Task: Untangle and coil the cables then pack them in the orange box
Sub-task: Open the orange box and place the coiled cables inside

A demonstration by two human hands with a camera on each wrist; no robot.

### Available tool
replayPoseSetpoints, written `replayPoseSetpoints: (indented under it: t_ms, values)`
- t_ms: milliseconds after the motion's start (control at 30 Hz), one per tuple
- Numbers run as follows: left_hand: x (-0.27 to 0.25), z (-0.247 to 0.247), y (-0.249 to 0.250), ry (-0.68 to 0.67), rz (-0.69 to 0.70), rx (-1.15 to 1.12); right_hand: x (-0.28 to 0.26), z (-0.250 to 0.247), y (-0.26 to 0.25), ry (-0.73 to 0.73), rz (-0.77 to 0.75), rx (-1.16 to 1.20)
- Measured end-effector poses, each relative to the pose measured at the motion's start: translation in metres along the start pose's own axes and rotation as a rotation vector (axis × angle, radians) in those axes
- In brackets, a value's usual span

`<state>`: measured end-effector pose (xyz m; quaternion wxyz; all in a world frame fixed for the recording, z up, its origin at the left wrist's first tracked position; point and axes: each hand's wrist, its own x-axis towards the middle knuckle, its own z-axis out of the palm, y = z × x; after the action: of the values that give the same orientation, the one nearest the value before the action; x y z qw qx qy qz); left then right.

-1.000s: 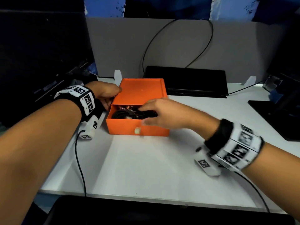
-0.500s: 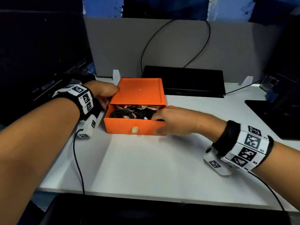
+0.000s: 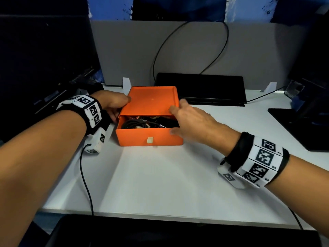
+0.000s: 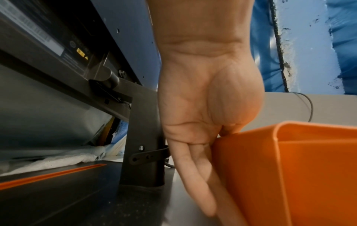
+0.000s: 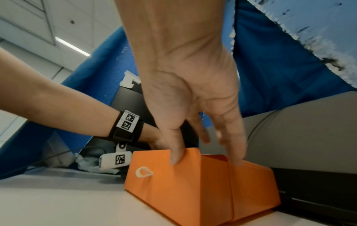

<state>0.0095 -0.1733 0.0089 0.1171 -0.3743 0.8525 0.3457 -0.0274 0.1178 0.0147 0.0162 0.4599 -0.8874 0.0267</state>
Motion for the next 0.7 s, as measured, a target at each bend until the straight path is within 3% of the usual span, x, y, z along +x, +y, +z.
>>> replayPoseSetpoints:
  t_ms: [200, 500, 700]
  values:
    - [0.006, -0.001, -0.005, 0.009, 0.002, -0.026, 0.027, 0.008, 0.017, -0.186, 0.123, 0.283]
    - [0.003, -0.001, -0.008, 0.047, 0.065, -0.08, 0.058, 0.023, 0.014, -0.016, 0.272, 0.231]
    - [-0.029, -0.016, -0.02, -0.25, 0.206, -0.067, 0.067, 0.032, 0.035, -0.076, 0.191, 0.303]
